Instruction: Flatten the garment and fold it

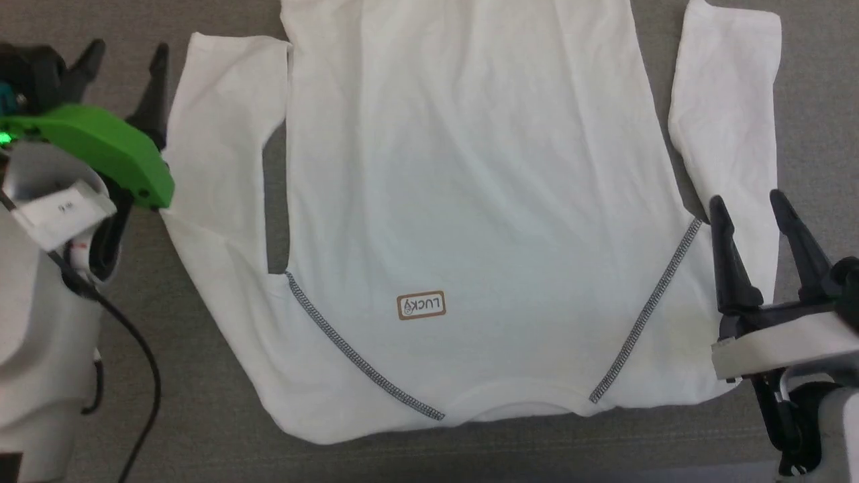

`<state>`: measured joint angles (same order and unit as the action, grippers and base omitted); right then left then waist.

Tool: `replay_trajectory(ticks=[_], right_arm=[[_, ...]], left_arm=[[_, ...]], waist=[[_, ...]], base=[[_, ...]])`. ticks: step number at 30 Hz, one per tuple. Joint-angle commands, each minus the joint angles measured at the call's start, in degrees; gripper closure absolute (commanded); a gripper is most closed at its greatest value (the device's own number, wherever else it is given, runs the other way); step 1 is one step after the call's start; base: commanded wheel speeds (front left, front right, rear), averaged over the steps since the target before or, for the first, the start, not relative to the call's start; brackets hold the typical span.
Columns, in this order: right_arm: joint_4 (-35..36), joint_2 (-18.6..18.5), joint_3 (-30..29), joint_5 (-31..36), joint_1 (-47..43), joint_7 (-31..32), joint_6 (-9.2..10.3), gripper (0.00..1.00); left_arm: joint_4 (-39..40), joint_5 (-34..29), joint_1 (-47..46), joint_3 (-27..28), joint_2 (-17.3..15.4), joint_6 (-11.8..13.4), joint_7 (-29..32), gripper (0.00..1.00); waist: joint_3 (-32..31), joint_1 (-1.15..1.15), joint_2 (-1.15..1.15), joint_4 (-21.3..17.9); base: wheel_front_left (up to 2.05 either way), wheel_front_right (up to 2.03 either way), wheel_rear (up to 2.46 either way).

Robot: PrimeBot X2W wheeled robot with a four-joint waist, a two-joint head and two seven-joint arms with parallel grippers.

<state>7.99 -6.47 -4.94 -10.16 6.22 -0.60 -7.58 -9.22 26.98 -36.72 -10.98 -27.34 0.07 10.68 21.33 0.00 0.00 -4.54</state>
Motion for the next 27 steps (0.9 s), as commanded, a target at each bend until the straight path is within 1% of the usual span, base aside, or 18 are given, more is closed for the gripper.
replay_trajectory(ticks=[1, 3, 8, 11, 15, 19, 24, 27], right_arm=[[0.1, -0.2, 0.5, -0.1, 1.5, -0.9, 0.09, 0.0], [0.0, -0.1, 1.2, -0.4, 2.9, -1.6, 0.09, 0.0], [-0.6, 0.4, 2.2, -1.2, 5.0, -2.8, 0.09, 0.0], [-1.0, 0.7, 2.6, -1.4, 5.7, -3.5, 0.09, 0.0], [-2.0, 1.1, 3.1, -2.0, 6.2, -4.1, 0.09, 0.0], [-2.7, 1.1, 3.5, -2.3, 6.7, -4.6, 0.09, 0.0], [-3.2, 1.2, 3.5, -2.3, 7.5, -4.8, 0.09, 0.0], [-3.5, 1.3, 3.5, -2.4, 7.8, -5.0, 0.09, 0.0]], left_arm=[[-1.4, -0.7, -3.0, -0.2, -1.2, -0.5, 1.2, 0.0], [-3.6, -1.2, -7.0, -0.3, -2.5, -0.8, 3.4, 0.0], [-8.2, -2.3, -14.0, -0.4, -5.3, -0.4, 9.5, 0.0], [-10.0, -2.0, -16.3, -0.5, -6.5, -0.5, 13.3, 0.0], [-11.3, -1.5, -18.3, -0.4, -7.6, 0.1, 17.8, 0.0], [-12.0, -1.7, -19.3, -0.3, -8.5, 1.9, 21.4, 0.0], [-13.1, -1.8, -19.7, 1.0, -8.9, 6.1, 24.7, 0.0], [-13.6, -1.4, -19.1, 1.1, -9.0, 7.5, 27.5, 0.0]], waist=[[5.4, 0.0, 0.0, -3.8], [7.3, 0.0, 0.0, -4.8], [11.3, 0.0, 0.0, -6.9], [12.9, 0.0, 0.0, -7.8], [14.4, 0.0, 0.0, -8.8], [15.5, 0.0, 0.0, -9.4], [16.9, 0.0, 0.0, -10.2], [17.2, 0.0, 0.0, -10.4]], base=[[0.0, 0.0, 0.0], [0.0, 0.0, 0.0], [0.0, 0.0, 0.0], [0.0, 0.0, 0.0], [0.0, 0.0, 0.0], [0.0, 0.0, 0.0], [0.0, 0.0, 0.0], [0.0, 0.0, 0.0]])
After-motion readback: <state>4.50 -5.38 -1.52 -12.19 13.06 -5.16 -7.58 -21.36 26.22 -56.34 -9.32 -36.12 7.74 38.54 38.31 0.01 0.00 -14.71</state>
